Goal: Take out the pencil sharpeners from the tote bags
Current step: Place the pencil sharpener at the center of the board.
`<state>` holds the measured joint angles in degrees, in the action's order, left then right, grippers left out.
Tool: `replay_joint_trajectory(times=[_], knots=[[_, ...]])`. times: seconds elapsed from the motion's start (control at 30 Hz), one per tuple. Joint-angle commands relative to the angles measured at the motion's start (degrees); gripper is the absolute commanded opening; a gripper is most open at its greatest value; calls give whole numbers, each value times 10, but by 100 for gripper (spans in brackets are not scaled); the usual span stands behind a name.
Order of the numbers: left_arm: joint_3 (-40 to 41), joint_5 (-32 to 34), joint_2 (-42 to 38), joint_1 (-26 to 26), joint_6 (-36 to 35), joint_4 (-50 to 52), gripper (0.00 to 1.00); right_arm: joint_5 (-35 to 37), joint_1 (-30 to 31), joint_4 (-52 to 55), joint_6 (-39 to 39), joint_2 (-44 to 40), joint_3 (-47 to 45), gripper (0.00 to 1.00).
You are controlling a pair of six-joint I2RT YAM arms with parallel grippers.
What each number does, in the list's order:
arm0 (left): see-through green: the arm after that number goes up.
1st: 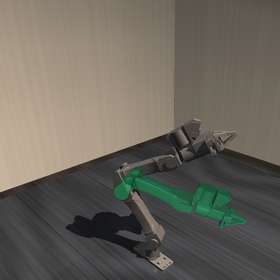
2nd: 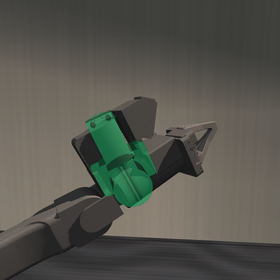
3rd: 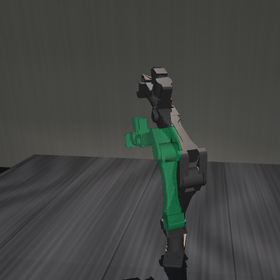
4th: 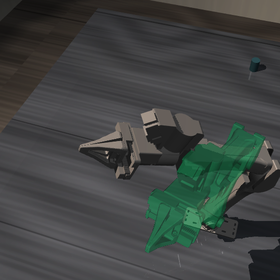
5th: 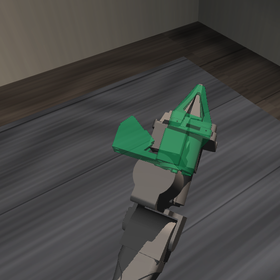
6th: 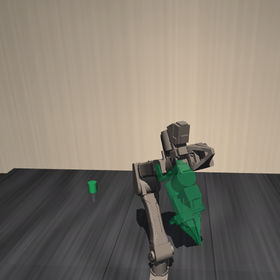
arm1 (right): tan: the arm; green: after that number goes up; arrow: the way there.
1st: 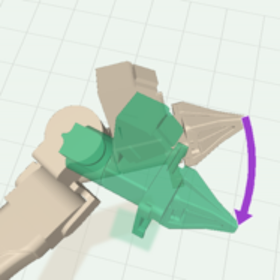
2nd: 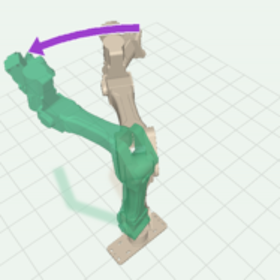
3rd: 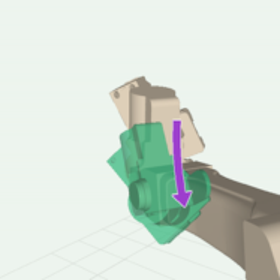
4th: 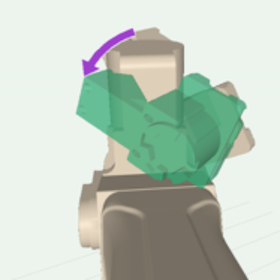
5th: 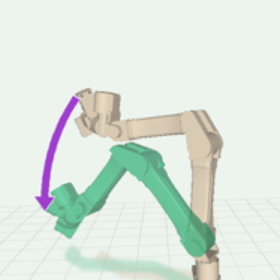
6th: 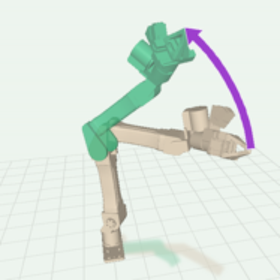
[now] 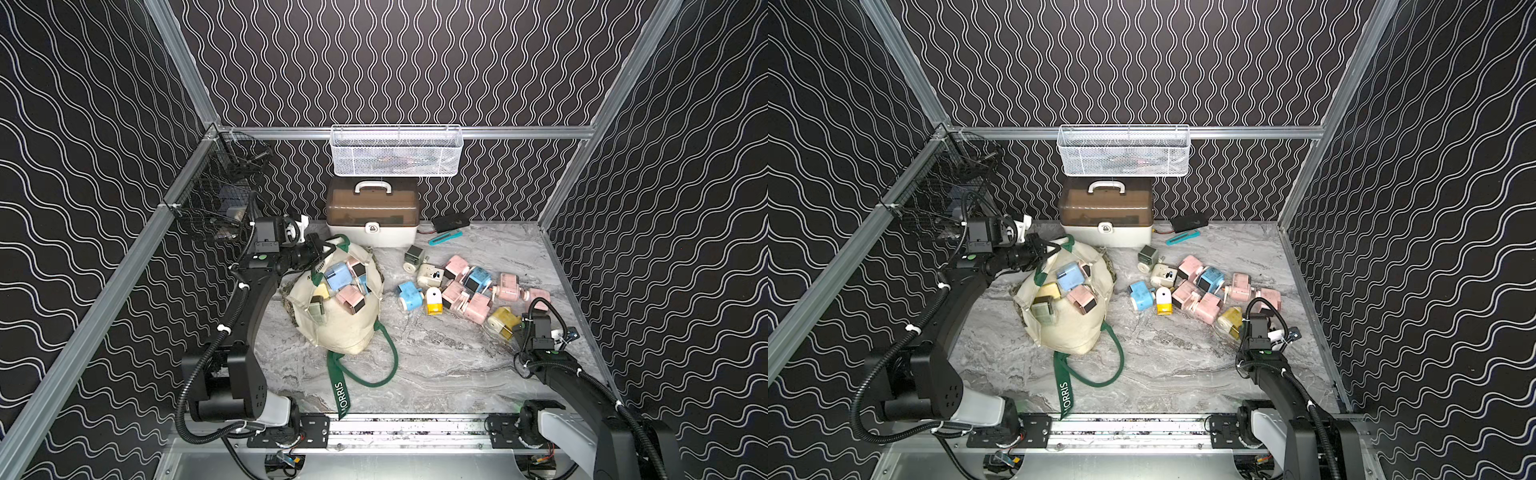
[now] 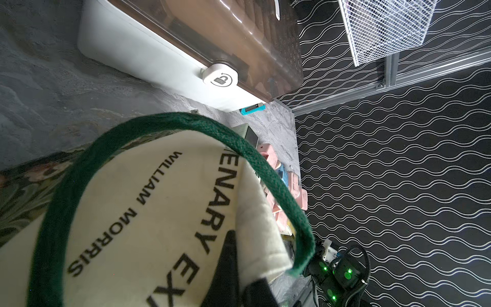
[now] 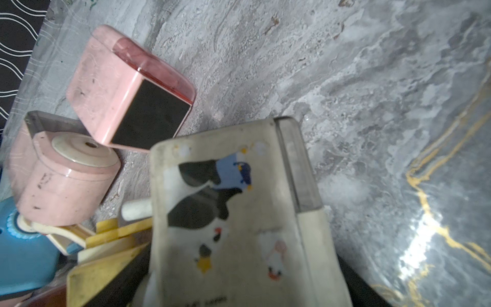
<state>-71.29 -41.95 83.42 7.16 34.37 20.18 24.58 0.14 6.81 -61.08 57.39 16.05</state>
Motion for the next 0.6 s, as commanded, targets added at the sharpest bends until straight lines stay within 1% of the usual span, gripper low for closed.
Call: replay_joint_trajectory(times=[0.0, 0.07, 0.1, 0.3, 0.33, 0.57], knots=[[-1, -14, -3, 1, 2, -30, 0, -13, -1, -19, -6, 3, 3, 81], [-1, -13, -4, 1, 1, -30, 0, -17, -2, -22, -4, 4, 2, 83], [0, -13, -3, 2, 1, -30, 0, -17, -2, -22, -3, 5, 4, 87], [0, -13, -3, 1, 1, -30, 0, -19, -3, -23, 1, 5, 3, 92], [-1, -13, -3, 1, 1, -30, 0, -19, -3, -22, 0, 4, 3, 95], [-1, -12, -4, 2, 0, -29, 0, -31, -3, -27, 17, -14, -2, 95]])
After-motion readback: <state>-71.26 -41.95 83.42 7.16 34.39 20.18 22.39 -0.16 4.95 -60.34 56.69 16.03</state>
